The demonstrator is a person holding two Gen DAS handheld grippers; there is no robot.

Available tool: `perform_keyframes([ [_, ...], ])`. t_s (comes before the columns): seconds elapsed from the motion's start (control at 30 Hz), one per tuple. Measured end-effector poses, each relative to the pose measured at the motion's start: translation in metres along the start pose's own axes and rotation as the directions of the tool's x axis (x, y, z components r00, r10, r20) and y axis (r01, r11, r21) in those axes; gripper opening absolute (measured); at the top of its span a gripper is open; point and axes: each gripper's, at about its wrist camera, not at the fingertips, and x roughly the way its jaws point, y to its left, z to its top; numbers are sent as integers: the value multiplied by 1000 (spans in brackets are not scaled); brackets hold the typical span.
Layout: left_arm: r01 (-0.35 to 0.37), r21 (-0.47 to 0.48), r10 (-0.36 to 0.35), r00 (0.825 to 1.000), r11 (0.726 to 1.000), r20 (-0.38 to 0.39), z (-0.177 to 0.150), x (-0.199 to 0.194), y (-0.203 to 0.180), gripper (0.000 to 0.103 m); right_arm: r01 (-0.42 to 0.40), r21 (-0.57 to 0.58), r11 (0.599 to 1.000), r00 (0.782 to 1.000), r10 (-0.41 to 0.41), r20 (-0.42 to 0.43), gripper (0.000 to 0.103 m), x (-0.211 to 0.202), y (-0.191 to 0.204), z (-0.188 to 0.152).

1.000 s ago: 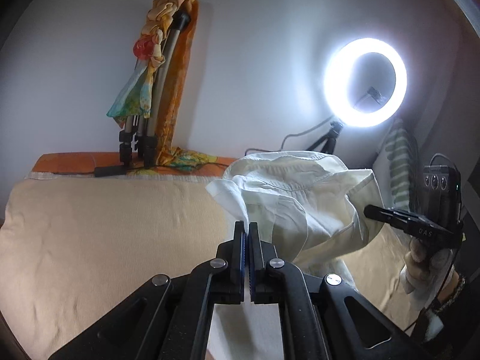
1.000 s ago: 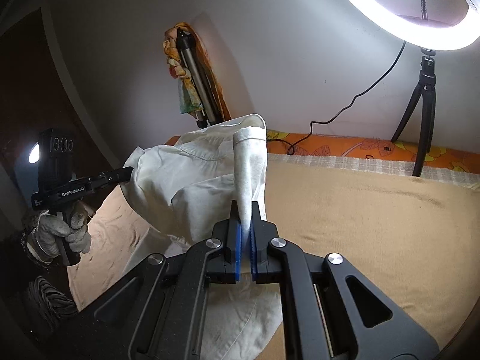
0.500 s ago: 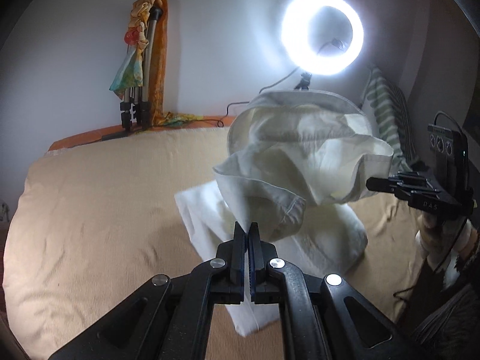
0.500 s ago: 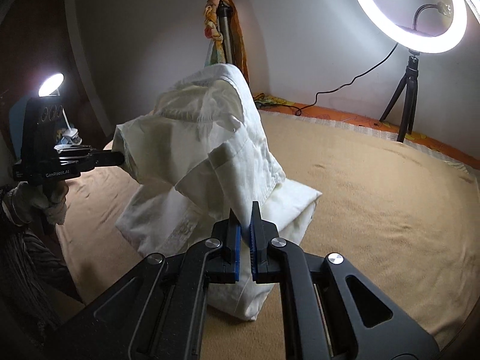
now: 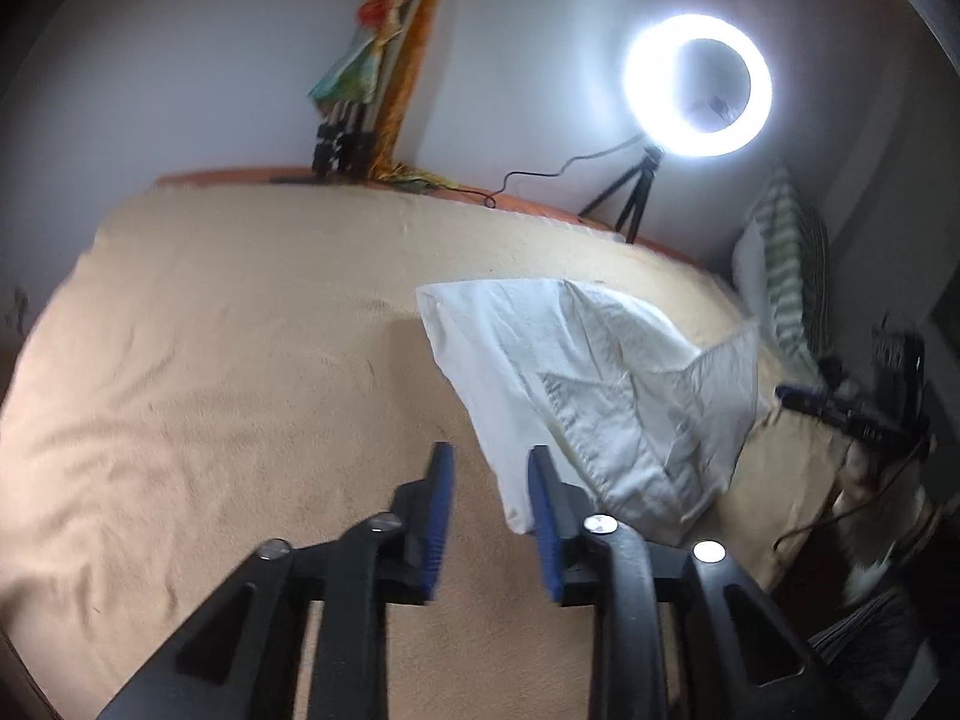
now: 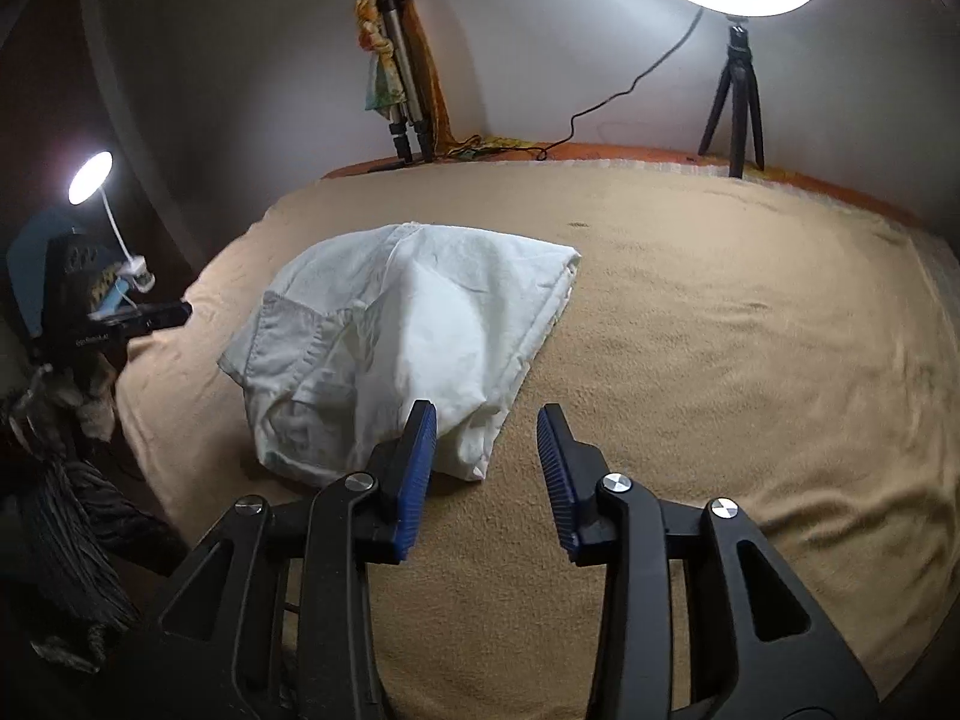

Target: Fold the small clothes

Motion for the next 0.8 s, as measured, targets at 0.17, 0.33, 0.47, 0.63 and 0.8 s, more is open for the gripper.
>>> perform_keyframes([
  [0.17, 93, -112, -100, 993, 989, -61, 7, 27, 1, 40, -120, 225, 967, 992, 125, -9, 38, 12, -27, -1],
  [0.33, 115, -193, -141, 981, 974, -130, 4, 58, 0, 35, -201, 298, 933, 972, 229, -61, 38, 37, -20, -12],
  [0.47, 122, -229, -161, 974, 966, -158, 2, 74, 4, 12, -225, 323, 919, 960, 266, -89, 38, 55, -13, -18],
  [0.63, 179, -275, -216, 970, 945, -112, 12, 59, 8, 0, -349, 394, 851, 926, 376, 7, 10, 50, -9, -10],
  [0.8, 72, -146, -91, 987, 987, -130, 13, 49, 3, 2, -221, 284, 933, 958, 263, -118, 10, 53, 2, -15],
])
